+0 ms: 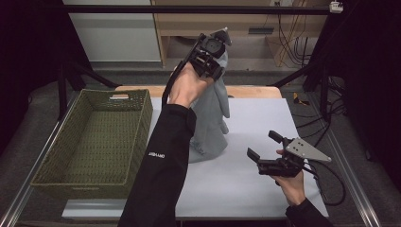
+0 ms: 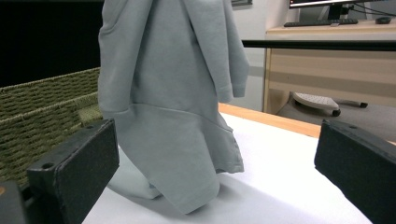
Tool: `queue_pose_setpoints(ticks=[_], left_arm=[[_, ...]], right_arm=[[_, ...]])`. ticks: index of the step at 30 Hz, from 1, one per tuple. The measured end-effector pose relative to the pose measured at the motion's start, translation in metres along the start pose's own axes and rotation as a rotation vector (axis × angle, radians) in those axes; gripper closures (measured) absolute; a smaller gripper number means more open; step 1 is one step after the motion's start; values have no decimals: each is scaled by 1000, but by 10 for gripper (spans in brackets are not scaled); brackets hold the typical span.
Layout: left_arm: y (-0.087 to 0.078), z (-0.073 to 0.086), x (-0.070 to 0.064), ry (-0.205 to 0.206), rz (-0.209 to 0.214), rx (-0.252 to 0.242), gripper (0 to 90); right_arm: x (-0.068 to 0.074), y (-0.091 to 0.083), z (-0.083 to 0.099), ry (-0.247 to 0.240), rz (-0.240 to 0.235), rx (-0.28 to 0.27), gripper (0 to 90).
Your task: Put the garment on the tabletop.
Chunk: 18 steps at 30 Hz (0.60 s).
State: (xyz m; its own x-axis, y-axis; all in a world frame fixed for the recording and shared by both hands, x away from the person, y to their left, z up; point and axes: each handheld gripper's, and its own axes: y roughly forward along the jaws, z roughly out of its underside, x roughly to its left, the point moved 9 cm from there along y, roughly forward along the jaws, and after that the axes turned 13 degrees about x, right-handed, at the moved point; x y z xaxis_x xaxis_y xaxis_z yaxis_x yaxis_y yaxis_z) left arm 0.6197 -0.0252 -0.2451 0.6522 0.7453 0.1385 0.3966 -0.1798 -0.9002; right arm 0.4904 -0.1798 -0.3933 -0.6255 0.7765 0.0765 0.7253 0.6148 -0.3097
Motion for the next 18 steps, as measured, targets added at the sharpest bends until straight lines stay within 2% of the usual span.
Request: queue_pose_setpoints(ticks=[5, 6, 7, 8, 9, 12, 13, 15, 16, 18], left_arm=[[14, 7, -4, 12, 21, -3, 814], [20, 10, -5, 15, 30, -2, 814], [20, 10, -5, 15, 30, -2, 814], [24, 12, -6, 17, 32, -1, 814], [28, 14, -8, 26, 37, 1, 813], [33, 16, -11, 30, 42, -4, 812], [35, 19, -12, 45, 42, 5, 812], [43, 23, -17, 56, 48, 9, 811], [43, 23, -17, 56, 48, 9, 811], [49, 26, -21, 63, 50, 13, 810]], right_arm=[[-7, -2, 11, -7, 15, 8, 5], [-9, -3, 17, 15, 12, 23, 5], [-9, -3, 17, 15, 12, 23, 5], [-11, -4, 19, -2, 15, 20, 5], [-14, -5, 23, 17, 16, 24, 5], [-16, -6, 26, 22, 22, 27, 5], [-18, -7, 27, 8, 19, 24, 5], [-22, -8, 29, 10, 29, 25, 5], [-21, -9, 31, 37, 25, 39, 5], [-22, -9, 31, 24, 30, 38, 5]])
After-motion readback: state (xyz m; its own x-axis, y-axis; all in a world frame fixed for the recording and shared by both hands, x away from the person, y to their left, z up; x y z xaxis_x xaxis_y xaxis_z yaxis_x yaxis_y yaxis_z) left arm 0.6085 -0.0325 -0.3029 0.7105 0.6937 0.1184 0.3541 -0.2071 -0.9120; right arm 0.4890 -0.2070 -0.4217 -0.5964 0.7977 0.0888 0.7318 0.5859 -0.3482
